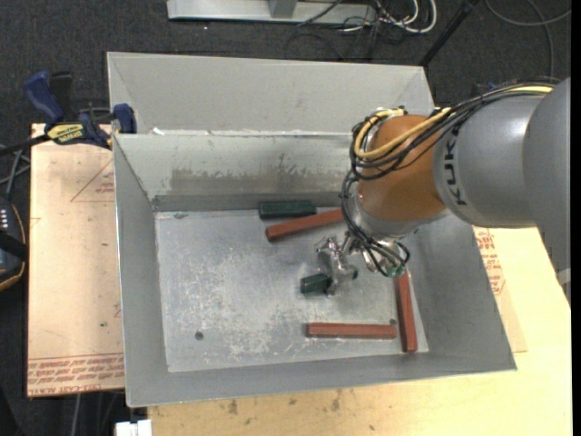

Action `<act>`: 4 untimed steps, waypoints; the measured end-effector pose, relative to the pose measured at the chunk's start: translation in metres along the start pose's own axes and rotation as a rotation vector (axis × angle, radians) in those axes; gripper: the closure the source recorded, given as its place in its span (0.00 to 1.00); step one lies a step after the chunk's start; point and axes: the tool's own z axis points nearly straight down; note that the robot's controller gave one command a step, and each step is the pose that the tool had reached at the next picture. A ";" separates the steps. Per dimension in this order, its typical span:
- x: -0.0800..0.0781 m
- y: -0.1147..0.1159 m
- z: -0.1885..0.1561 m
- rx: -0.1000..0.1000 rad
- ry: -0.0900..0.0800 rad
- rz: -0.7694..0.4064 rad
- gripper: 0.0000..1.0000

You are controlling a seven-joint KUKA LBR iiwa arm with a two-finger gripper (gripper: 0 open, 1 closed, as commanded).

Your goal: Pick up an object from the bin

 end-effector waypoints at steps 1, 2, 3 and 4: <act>0.000 0.000 0.000 0.000 0.000 0.000 1.00; -0.007 -0.018 -0.015 -0.004 0.004 -0.120 1.00; 0.049 0.020 -0.143 0.000 -0.001 0.017 1.00; 0.049 0.020 -0.143 0.000 -0.001 0.017 1.00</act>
Offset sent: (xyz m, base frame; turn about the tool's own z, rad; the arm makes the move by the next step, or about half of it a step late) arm 0.0270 -0.0476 0.0383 -0.2464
